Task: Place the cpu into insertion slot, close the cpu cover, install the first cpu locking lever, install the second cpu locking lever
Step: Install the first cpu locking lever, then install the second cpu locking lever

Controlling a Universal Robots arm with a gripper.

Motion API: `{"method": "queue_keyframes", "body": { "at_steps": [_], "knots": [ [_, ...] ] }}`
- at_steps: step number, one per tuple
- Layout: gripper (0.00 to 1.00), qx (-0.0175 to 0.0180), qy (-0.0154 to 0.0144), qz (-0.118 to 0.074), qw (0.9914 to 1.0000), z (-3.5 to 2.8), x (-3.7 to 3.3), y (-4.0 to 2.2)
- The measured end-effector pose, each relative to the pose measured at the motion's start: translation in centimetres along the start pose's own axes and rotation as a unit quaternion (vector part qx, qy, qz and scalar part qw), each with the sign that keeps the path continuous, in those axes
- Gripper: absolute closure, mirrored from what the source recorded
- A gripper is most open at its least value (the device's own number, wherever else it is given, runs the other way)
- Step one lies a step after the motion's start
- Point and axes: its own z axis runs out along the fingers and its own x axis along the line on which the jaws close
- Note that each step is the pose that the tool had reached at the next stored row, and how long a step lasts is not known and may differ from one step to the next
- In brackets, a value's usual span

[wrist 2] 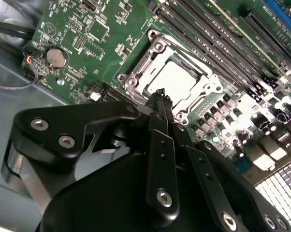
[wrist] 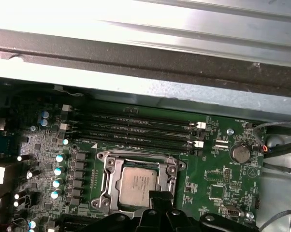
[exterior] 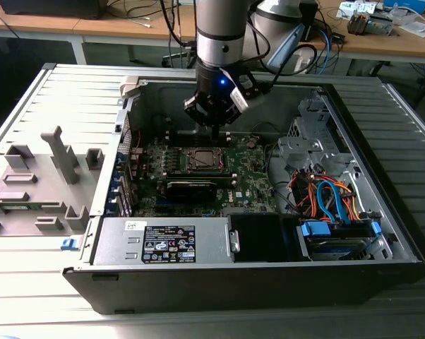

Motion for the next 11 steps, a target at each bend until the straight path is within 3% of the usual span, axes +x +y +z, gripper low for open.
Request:
{"method": "queue_keyframes", "body": {
  "at_steps": [11],
  "knots": [
    [0.89,0.0001,0.0001,0.000,1.00000,-0.03,0.00,0.00]
  ]
}}
